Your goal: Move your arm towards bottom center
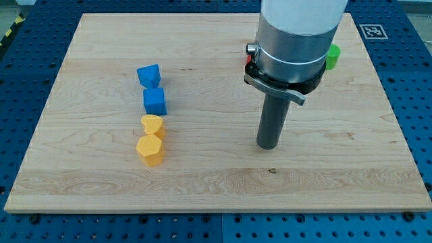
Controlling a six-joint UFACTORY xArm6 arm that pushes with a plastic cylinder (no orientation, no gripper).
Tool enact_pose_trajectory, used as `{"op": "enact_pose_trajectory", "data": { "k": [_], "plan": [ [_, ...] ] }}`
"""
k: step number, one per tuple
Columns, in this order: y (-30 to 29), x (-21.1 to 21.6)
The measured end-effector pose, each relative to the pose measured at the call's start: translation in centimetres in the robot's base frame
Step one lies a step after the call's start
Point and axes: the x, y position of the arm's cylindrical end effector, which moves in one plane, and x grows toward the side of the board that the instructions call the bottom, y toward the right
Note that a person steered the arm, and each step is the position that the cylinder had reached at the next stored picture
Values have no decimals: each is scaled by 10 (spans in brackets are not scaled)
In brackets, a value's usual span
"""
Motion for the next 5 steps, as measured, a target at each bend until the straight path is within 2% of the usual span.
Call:
{"op": "enact_pose_trajectory", "data": {
  "k": [2,4,5],
  "plan": [
    [0,0],
    [-43,-25],
    [-43,-25]
  ]
}}
